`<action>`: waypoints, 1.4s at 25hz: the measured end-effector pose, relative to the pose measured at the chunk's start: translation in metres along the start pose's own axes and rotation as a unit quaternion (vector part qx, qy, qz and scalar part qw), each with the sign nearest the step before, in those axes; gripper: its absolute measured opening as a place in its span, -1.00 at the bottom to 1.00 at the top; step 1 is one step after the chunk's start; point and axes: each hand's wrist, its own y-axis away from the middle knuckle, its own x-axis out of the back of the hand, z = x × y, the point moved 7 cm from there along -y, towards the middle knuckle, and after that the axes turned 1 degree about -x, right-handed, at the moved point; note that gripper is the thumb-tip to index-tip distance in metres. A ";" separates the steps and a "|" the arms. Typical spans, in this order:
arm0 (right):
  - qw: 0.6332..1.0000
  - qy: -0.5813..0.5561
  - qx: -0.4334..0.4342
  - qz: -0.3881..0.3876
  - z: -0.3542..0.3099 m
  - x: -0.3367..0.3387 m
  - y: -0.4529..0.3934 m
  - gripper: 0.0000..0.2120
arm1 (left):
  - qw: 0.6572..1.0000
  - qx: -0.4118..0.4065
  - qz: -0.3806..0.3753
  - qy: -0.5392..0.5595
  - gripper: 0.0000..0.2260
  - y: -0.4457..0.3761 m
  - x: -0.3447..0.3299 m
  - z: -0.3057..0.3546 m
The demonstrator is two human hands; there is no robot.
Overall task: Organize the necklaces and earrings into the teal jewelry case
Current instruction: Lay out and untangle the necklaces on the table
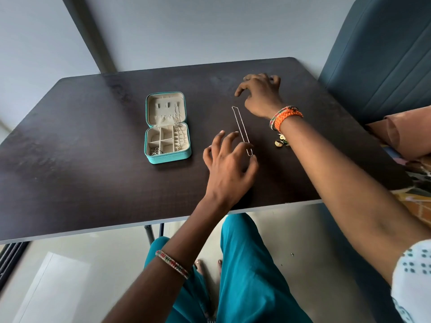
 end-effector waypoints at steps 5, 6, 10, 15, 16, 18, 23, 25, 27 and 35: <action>0.967 -0.240 -0.011 0.086 -0.043 0.022 0.042 -0.60 | 0.979 0.017 0.192 0.059 -0.80 0.001 0.079 -0.037; 0.964 -0.257 0.004 0.069 -0.063 0.019 0.052 -0.63 | 0.969 0.041 0.231 0.079 -0.80 0.001 0.097 -0.054; 0.967 -0.241 0.074 -0.027 -0.136 -0.007 0.069 -0.78 | 0.913 0.178 0.302 0.207 -0.77 0.011 0.137 -0.137; 0.976 -0.111 0.104 -0.154 -0.186 -0.040 0.066 -0.87 | 0.902 0.246 0.217 0.280 -0.70 0.017 0.126 -0.179; 0.978 -0.077 0.106 -0.161 -0.191 -0.043 0.066 -0.83 | 0.909 0.247 0.210 0.261 -0.70 0.016 0.125 -0.178; 0.979 -0.019 0.115 -0.170 -0.202 -0.049 0.063 -0.74 | 0.918 0.246 0.206 0.235 -0.70 0.014 0.124 -0.177; 0.979 0.035 0.135 -0.149 -0.220 -0.054 0.059 -0.74 | 0.922 0.236 0.209 0.223 -0.71 0.014 0.124 -0.180; 0.980 0.013 0.121 -0.159 -0.217 -0.055 0.060 -0.81 | 0.921 0.236 0.217 0.223 -0.70 0.014 0.125 -0.179; 0.977 -0.062 0.078 -0.188 -0.205 -0.057 0.059 -0.90 | 0.917 0.239 0.226 0.224 -0.70 0.016 0.127 -0.180; 0.848 -0.475 -0.038 -0.230 -0.185 -0.021 0.062 -0.87 | 0.916 0.184 0.176 0.309 -0.76 0.014 0.127 -0.160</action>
